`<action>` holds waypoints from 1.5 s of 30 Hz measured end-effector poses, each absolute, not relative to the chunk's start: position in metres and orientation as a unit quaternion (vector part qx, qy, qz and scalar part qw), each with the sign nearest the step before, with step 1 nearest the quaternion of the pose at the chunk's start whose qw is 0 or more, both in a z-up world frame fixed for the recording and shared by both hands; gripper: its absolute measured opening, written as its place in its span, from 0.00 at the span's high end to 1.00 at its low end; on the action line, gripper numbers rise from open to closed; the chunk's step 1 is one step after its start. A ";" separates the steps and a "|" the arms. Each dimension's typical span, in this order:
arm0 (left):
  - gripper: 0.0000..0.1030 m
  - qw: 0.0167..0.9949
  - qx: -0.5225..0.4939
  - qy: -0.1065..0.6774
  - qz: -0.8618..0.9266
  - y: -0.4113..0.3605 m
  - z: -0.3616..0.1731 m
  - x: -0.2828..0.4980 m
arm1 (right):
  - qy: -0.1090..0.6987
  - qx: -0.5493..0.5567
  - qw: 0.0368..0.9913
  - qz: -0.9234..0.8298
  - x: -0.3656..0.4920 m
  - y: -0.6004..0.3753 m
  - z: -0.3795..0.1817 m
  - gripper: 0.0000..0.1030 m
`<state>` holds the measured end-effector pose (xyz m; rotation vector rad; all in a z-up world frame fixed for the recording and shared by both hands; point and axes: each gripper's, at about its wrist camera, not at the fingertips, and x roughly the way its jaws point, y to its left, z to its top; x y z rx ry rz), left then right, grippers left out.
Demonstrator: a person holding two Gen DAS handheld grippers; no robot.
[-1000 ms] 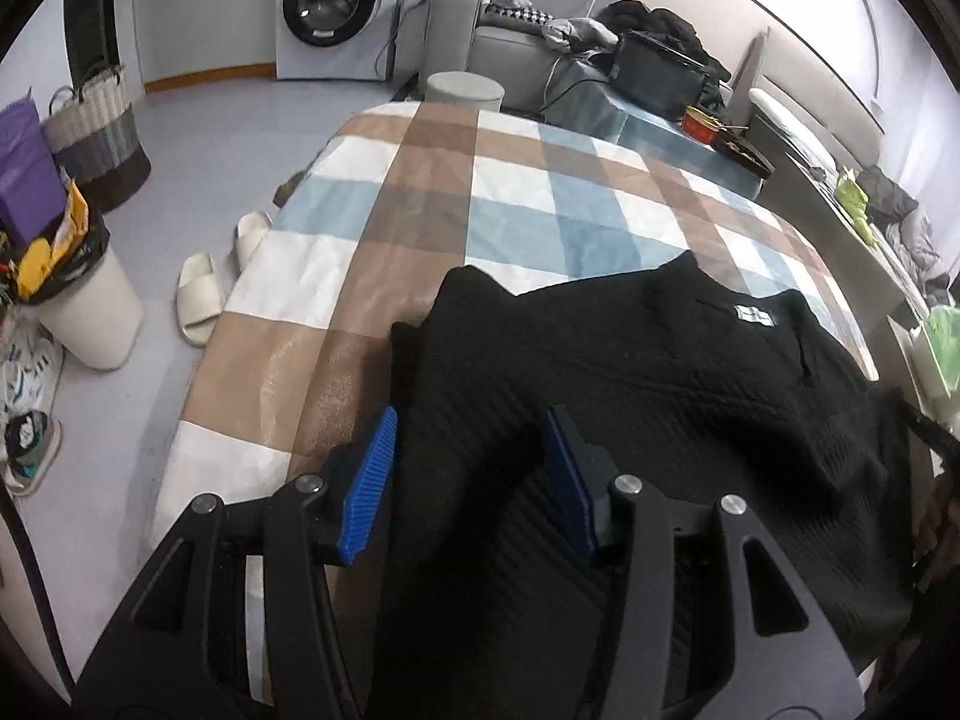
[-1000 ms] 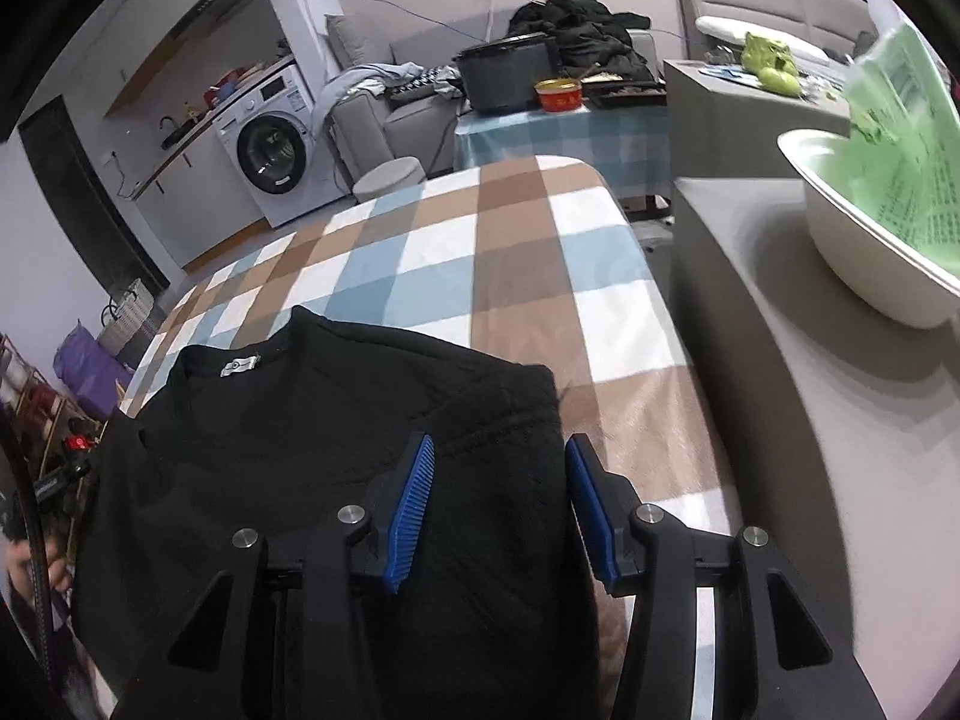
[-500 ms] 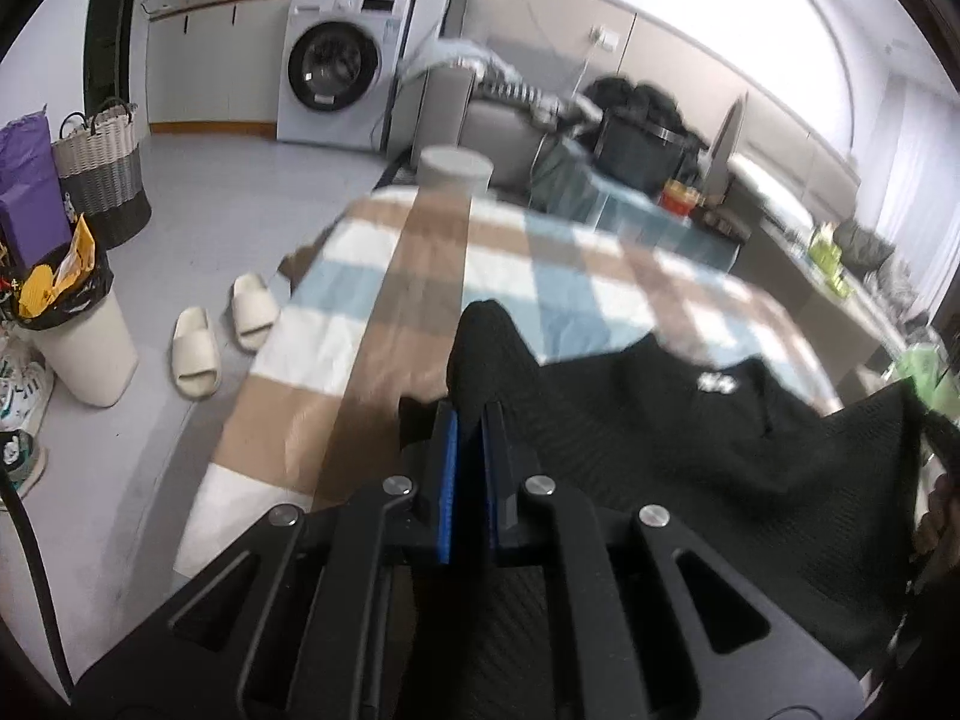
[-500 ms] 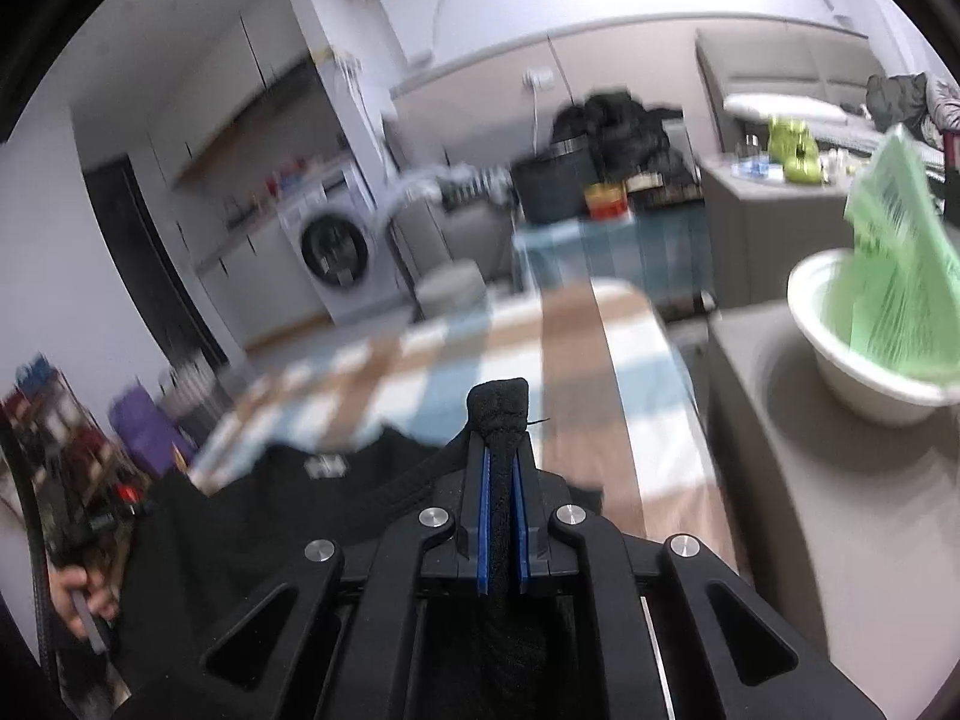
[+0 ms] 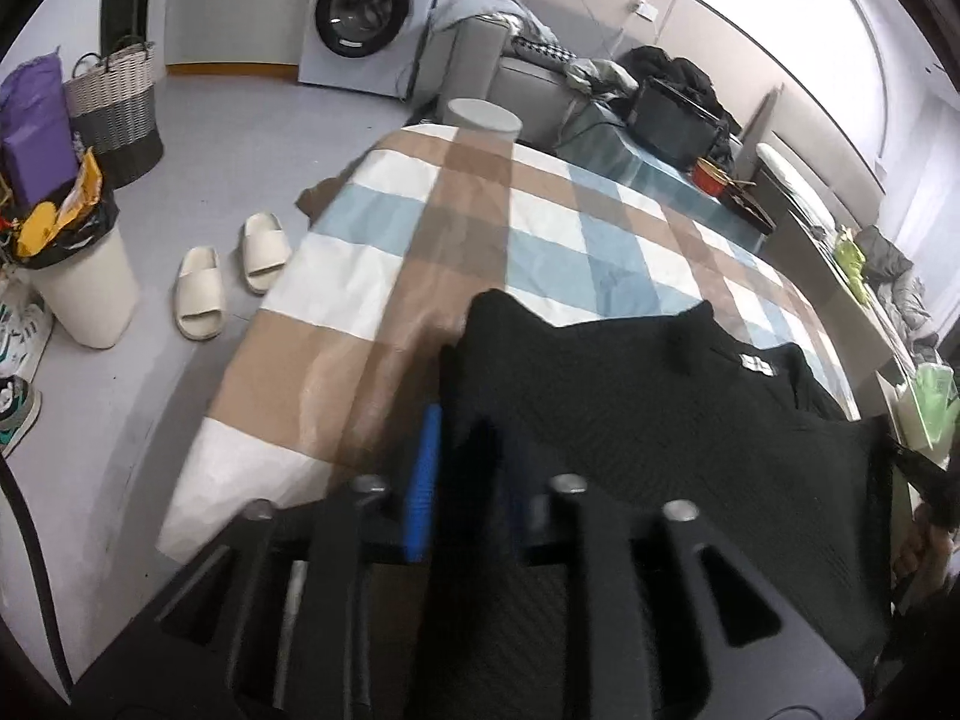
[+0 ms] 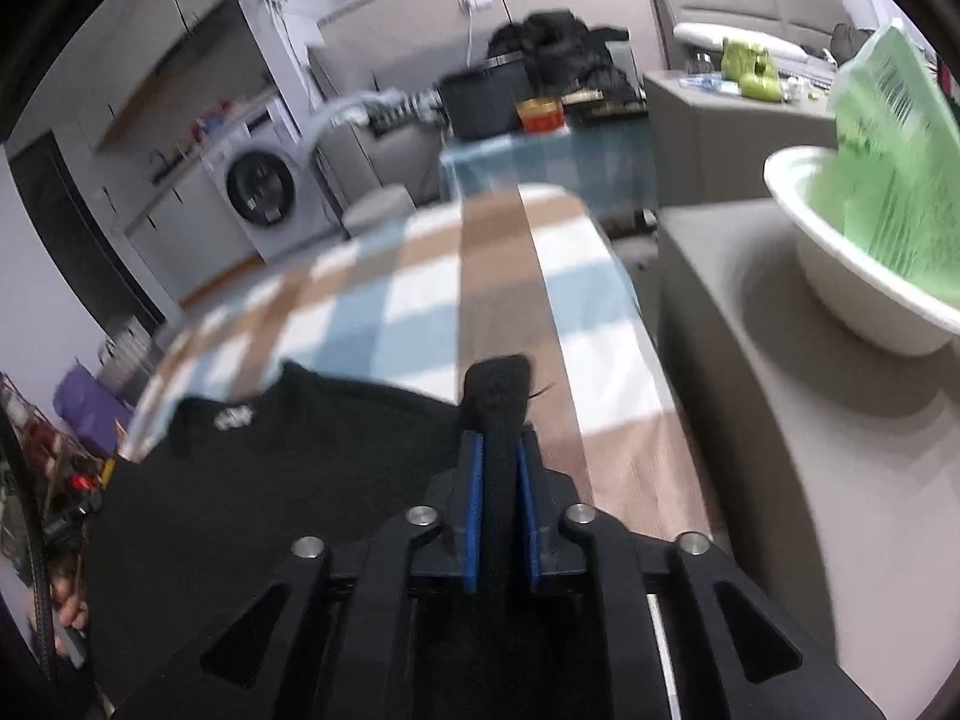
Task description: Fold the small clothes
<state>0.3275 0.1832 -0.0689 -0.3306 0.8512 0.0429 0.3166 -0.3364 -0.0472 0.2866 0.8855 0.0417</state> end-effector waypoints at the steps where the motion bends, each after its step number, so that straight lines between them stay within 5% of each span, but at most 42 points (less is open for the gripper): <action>1: 0.71 0.899 -0.154 0.409 0.020 0.181 -0.068 0.329 | 0.427 0.140 0.893 0.022 0.316 -0.337 -0.048 0.71; 4: 0.60 0.904 -0.141 0.401 0.030 0.177 -0.066 0.338 | 0.423 0.147 0.894 0.026 0.314 -0.339 -0.049 0.58; 13: 0.60 0.890 -0.147 0.429 0.048 0.175 -0.085 0.362 | 0.439 0.153 0.885 0.021 0.316 -0.337 -0.056 0.58; 16: 0.80 0.895 -0.141 0.421 0.046 0.172 -0.086 0.362 | 0.439 0.147 0.886 0.014 0.322 -0.336 -0.058 0.58; 18: 0.90 0.898 -0.139 0.414 0.051 0.172 -0.084 0.360 | 0.440 0.147 0.886 0.010 0.326 -0.336 -0.061 0.63; 20: 0.94 0.903 -0.143 0.403 0.047 0.174 -0.081 0.356 | 0.434 0.136 0.890 0.016 0.325 -0.333 -0.060 0.88; 21: 0.94 0.905 -0.149 0.395 0.045 0.175 -0.078 0.352 | 0.423 0.130 0.897 0.021 0.322 -0.332 -0.056 0.91; 33: 0.95 0.932 -0.224 0.275 0.066 0.196 -0.038 0.331 | 0.292 0.157 0.943 0.013 0.326 -0.330 -0.002 0.93; 37: 0.90 0.902 -0.214 0.358 0.113 0.202 -0.066 0.349 | 0.362 0.145 0.920 -0.030 0.347 -0.327 -0.026 0.55; 41: 0.71 0.894 -0.219 0.377 0.107 0.205 -0.076 0.331 | 0.385 0.126 0.914 0.010 0.320 -0.325 -0.030 0.43; 45: 0.67 0.892 -0.215 0.390 0.080 0.199 -0.071 0.302 | 0.416 0.117 0.901 0.035 0.286 -0.327 -0.028 0.33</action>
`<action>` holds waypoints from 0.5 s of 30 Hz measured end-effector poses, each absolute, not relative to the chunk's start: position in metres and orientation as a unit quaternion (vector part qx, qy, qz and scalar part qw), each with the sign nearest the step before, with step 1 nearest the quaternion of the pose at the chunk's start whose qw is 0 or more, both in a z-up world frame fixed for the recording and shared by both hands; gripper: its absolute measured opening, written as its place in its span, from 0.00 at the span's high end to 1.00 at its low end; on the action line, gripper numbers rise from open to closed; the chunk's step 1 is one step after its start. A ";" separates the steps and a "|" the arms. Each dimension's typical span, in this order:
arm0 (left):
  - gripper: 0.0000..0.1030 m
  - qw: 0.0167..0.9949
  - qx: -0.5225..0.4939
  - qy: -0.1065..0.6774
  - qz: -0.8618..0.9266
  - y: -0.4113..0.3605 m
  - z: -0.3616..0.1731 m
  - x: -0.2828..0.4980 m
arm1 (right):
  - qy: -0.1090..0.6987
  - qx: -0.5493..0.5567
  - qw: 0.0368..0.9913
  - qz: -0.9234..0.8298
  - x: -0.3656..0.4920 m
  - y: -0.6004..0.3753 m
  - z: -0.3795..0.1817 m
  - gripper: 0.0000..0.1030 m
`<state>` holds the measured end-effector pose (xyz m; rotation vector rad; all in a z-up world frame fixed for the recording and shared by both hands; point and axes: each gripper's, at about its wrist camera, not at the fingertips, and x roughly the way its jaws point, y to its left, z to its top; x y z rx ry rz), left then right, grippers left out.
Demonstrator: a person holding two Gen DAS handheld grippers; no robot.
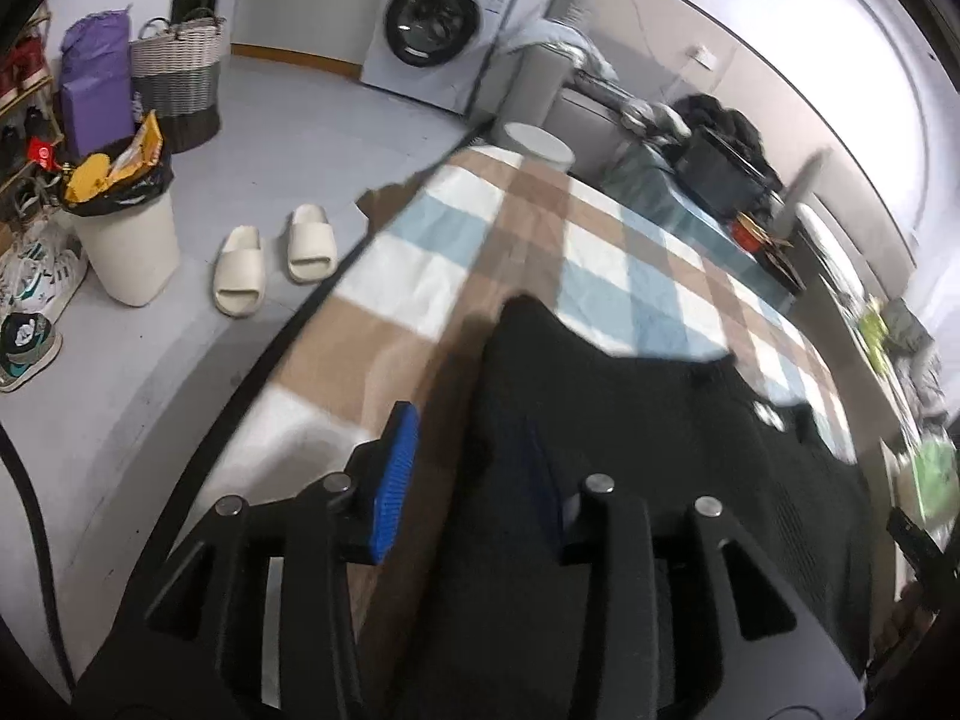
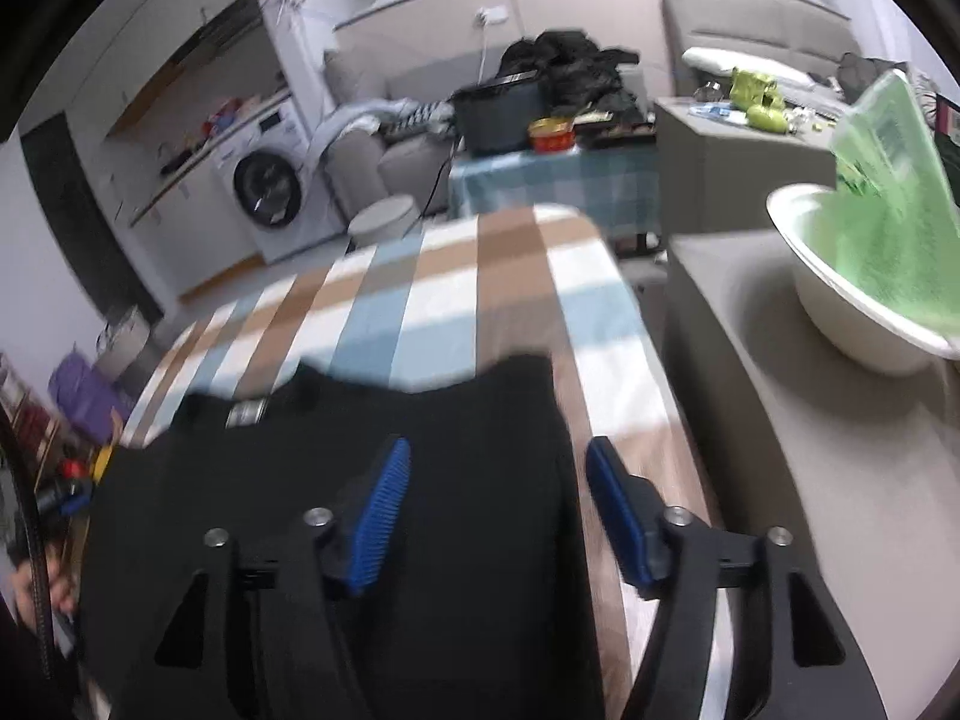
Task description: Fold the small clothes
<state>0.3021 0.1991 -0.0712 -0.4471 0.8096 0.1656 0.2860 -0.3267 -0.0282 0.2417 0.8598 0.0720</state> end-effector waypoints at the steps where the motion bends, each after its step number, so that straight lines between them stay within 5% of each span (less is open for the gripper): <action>1: 0.64 0.891 -0.214 0.392 0.076 0.197 -0.069 0.291 | 0.424 0.118 0.897 0.039 0.276 -0.327 -0.029 0.31; 15: 0.51 0.892 -0.143 0.427 0.034 0.154 -0.065 0.143 | 0.463 0.138 0.872 0.084 0.123 -0.331 -0.052 0.31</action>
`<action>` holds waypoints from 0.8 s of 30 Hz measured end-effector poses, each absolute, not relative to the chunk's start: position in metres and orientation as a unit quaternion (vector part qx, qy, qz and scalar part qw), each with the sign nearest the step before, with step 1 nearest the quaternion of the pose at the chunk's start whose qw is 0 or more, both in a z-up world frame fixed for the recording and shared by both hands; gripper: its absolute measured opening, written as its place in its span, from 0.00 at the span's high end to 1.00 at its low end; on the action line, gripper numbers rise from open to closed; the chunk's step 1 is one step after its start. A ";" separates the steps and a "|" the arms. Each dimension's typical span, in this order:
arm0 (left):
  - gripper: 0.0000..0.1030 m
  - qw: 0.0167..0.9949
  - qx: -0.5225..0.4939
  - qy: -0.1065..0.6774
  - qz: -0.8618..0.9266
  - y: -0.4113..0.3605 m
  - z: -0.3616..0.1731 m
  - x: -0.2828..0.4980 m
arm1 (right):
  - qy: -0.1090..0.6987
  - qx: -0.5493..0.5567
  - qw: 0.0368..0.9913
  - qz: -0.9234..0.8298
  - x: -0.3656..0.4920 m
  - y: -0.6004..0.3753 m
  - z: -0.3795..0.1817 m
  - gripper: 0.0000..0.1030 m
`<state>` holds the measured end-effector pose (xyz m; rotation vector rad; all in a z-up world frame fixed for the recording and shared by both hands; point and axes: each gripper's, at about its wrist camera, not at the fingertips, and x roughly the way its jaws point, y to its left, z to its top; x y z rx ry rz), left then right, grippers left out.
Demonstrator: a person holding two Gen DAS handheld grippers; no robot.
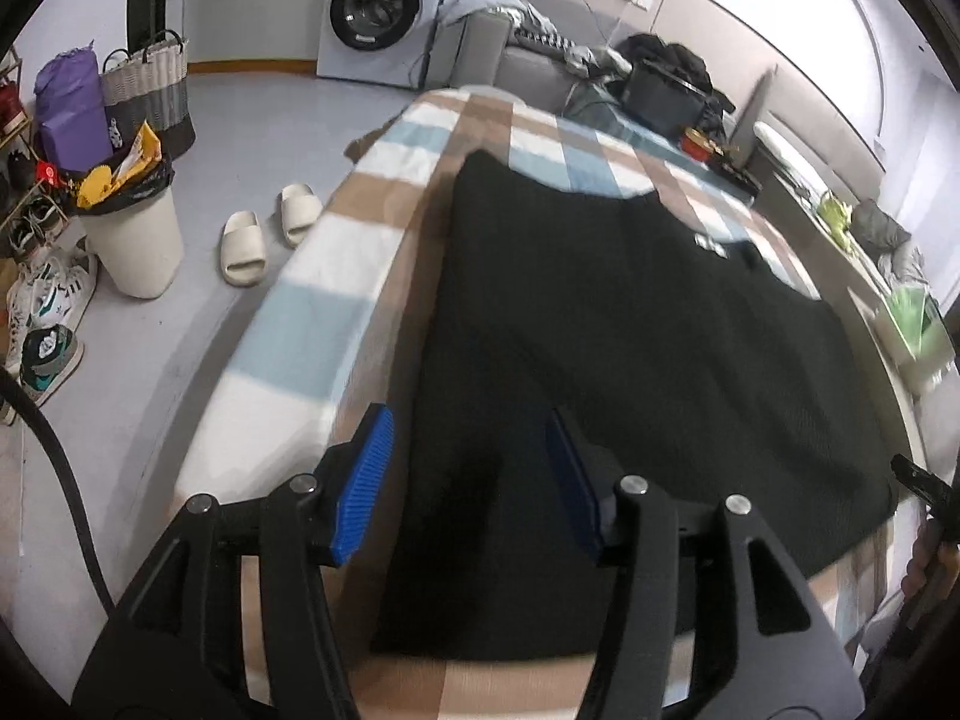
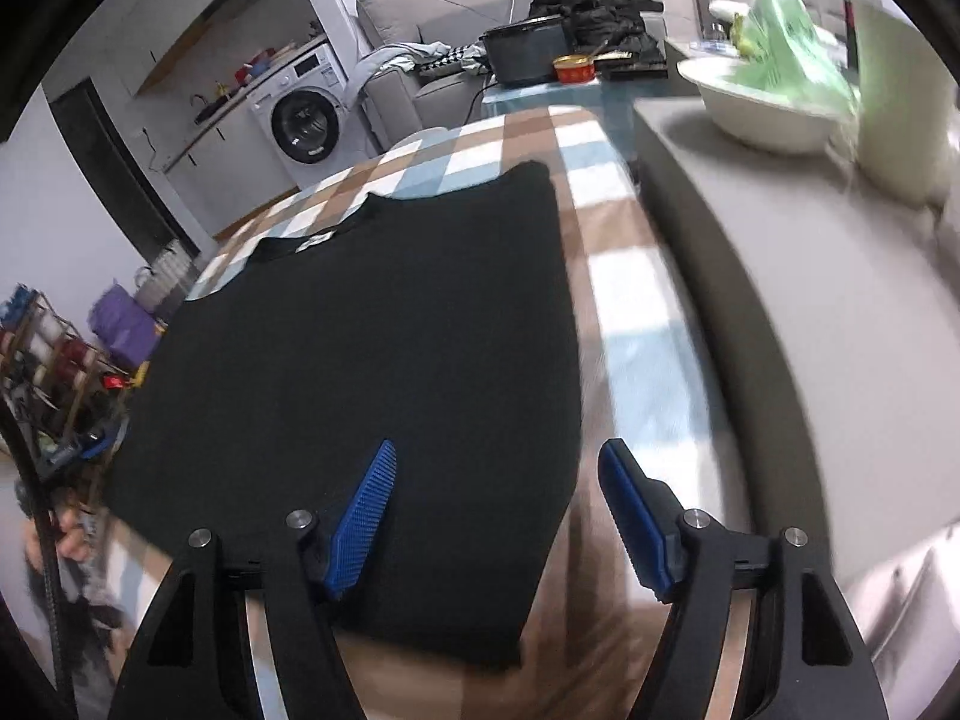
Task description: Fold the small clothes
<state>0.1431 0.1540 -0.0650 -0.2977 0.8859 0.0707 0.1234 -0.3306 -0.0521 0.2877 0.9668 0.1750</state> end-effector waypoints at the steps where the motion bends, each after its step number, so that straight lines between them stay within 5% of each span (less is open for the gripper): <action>1: 0.51 0.891 -0.142 0.431 0.031 0.152 -0.066 0.138 | 0.463 0.143 0.871 0.083 0.118 -0.331 -0.054 0.31; 3: 0.51 0.888 -0.141 0.436 0.030 0.150 -0.068 0.127 | 0.462 0.163 0.867 0.093 0.107 -0.331 -0.058 0.31; 10: 0.51 0.882 -0.143 0.448 0.021 0.144 -0.081 0.117 | 0.456 0.147 0.869 0.122 0.100 -0.316 -0.061 0.60; 15: 0.70 0.886 -0.149 0.438 0.019 0.146 -0.076 0.114 | 0.427 0.175 0.876 0.142 0.092 -0.324 -0.051 0.89; 17: 0.86 0.890 -0.148 0.430 0.021 0.149 -0.072 0.112 | 0.410 0.186 0.881 0.147 0.088 -0.330 -0.043 0.92; 19: 0.91 0.891 -0.143 0.431 0.020 0.151 -0.070 0.111 | 0.417 0.149 0.888 0.120 0.091 -0.327 -0.042 0.92; 24: 0.93 0.888 -0.132 0.438 0.046 0.159 -0.075 0.105 | 0.452 0.096 0.883 0.079 0.094 -0.318 -0.052 0.90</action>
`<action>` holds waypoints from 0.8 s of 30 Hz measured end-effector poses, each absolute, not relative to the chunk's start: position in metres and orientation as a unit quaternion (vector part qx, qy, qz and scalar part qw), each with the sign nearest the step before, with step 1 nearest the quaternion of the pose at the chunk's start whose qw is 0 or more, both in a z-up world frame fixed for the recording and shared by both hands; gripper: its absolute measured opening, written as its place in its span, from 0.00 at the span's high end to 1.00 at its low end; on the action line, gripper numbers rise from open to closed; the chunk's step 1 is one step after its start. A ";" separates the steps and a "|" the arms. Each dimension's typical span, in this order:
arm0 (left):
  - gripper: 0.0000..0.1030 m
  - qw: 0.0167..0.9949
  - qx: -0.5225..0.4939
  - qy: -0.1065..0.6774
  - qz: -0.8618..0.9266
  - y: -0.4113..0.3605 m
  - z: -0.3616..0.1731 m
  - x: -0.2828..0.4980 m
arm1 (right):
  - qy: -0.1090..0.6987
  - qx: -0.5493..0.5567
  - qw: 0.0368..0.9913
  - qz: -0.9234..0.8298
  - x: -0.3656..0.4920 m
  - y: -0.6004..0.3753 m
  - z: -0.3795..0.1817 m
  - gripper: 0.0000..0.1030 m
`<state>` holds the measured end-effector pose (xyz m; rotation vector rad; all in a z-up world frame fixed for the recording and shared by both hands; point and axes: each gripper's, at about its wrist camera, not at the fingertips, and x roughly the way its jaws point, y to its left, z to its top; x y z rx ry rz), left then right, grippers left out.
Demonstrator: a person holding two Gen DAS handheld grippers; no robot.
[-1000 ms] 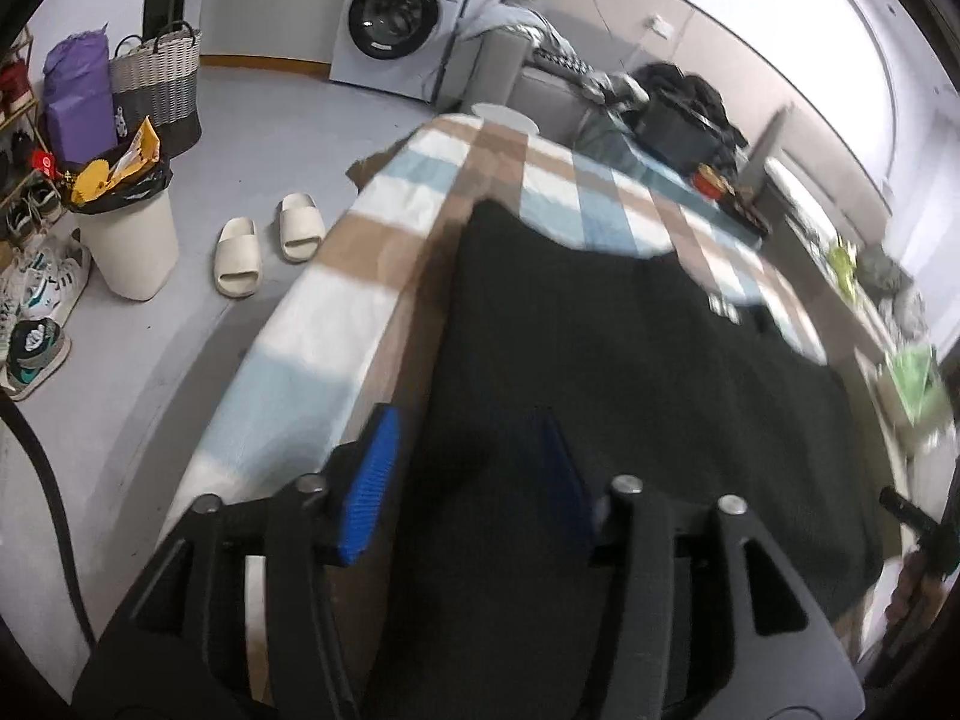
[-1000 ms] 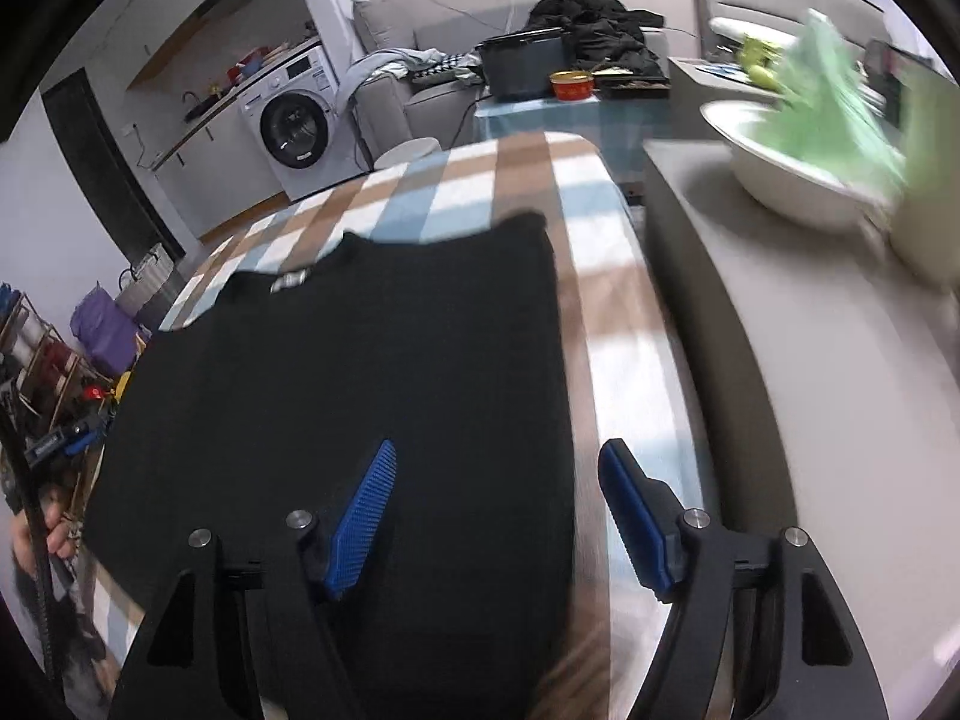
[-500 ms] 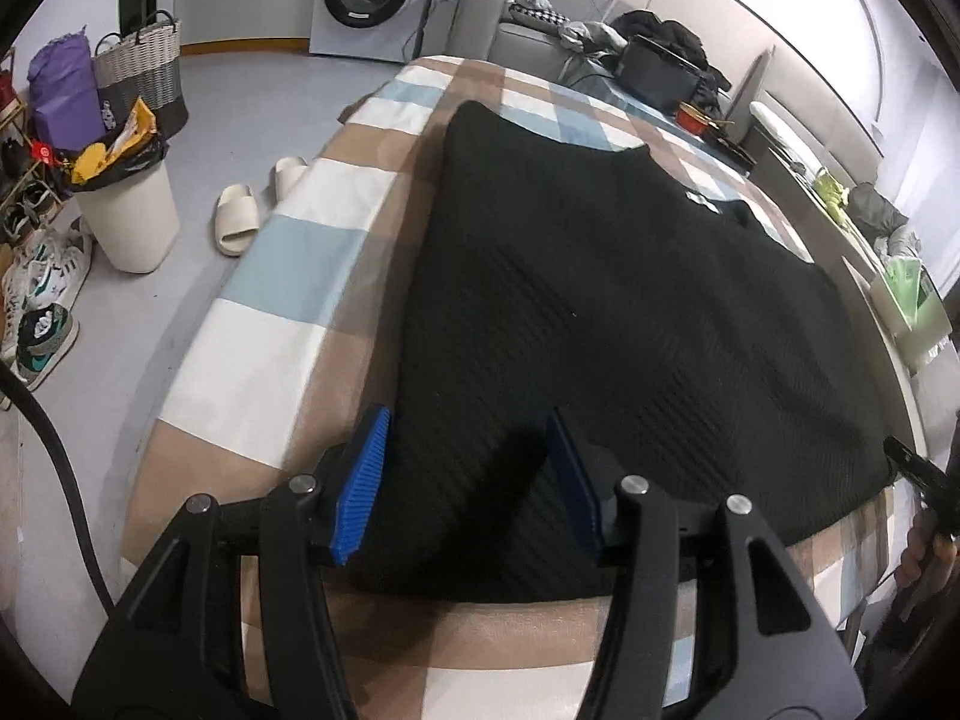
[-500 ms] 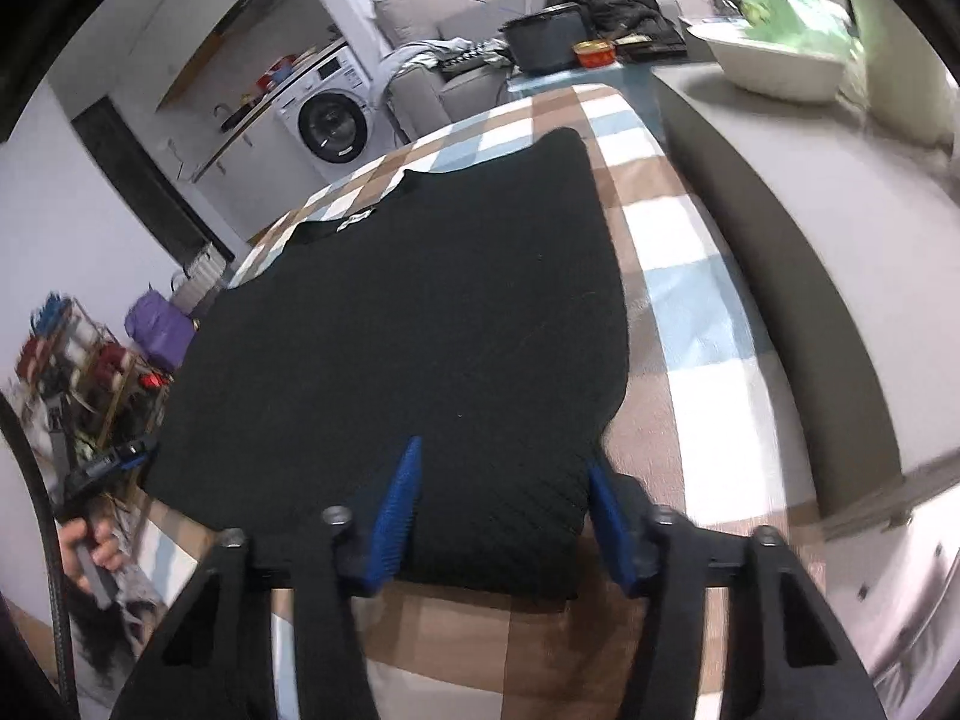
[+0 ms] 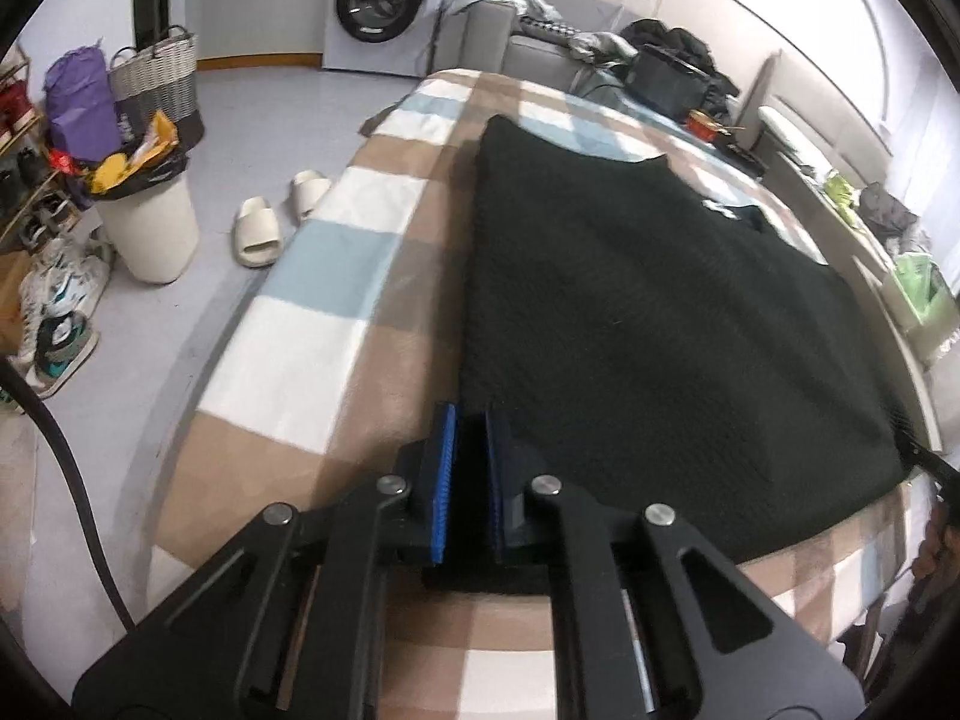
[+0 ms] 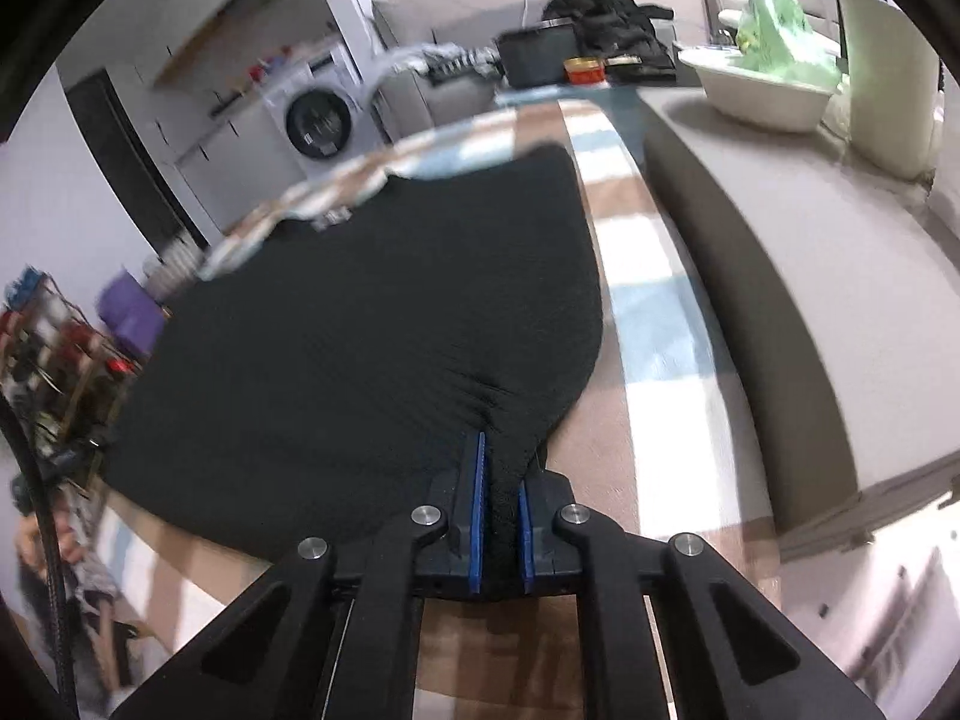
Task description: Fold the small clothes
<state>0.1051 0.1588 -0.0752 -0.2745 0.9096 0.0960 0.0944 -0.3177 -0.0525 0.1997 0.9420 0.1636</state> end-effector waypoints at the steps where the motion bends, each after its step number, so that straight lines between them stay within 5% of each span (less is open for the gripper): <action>1: 0.93 0.887 -0.134 0.439 0.044 0.159 -0.075 0.104 | 0.454 0.089 0.883 0.076 0.093 -0.317 -0.050 0.88; 9: 0.90 0.905 -0.088 0.415 0.033 0.130 -0.051 0.095 | 0.413 0.051 0.908 0.040 0.078 -0.314 -0.022 0.76; 24: 0.31 0.913 -0.035 0.397 -0.086 0.005 -0.039 0.109 | 0.431 0.018 0.886 0.171 0.115 -0.198 -0.040 0.68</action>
